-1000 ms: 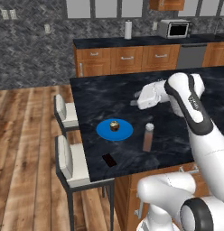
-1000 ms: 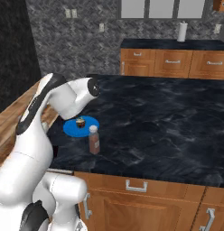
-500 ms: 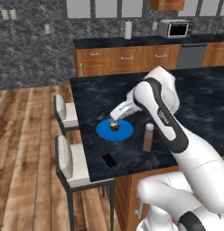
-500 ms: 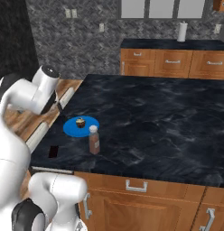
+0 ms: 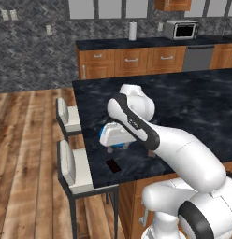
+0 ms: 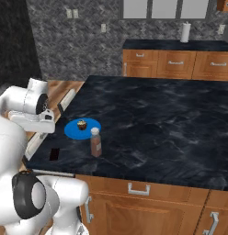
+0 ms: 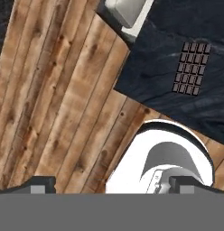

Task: Take the cinnamon bottle from the cabinet and place it on the dining table, next to the plate with the cupcake. Then take the chocolate from the dining counter and place it on the cupcake plate.

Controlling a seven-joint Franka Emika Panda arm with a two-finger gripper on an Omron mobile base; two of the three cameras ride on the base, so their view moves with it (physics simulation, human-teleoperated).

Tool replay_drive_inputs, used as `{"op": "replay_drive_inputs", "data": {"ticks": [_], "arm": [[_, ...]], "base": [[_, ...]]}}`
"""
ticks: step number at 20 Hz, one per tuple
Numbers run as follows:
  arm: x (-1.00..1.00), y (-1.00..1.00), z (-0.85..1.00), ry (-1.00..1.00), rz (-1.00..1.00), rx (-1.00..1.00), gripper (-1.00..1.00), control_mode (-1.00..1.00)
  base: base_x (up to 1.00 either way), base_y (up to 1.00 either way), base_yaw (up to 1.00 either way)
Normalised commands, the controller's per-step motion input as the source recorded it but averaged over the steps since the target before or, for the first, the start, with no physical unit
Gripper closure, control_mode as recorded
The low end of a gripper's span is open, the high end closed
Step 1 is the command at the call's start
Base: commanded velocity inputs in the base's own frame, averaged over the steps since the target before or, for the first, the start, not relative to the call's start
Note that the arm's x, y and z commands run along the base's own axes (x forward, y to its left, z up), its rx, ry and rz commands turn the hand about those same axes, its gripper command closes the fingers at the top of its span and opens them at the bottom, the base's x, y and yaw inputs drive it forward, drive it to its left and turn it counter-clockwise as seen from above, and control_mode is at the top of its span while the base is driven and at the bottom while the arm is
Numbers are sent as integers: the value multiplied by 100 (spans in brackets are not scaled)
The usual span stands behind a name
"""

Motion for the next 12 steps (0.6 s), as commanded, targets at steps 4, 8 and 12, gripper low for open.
{"op": "replay_drive_inputs", "data": {"ticks": [4,8,12], "arm": [[0,-9,-19,12,-8,-32,-100,-100],[0,-29,-42,1,-1,-14,-100,-100],[-8,-12,-47,0,0,-6,-100,-100]], "base": [[0,0,0],[0,0,0],[0,0,0]]}}
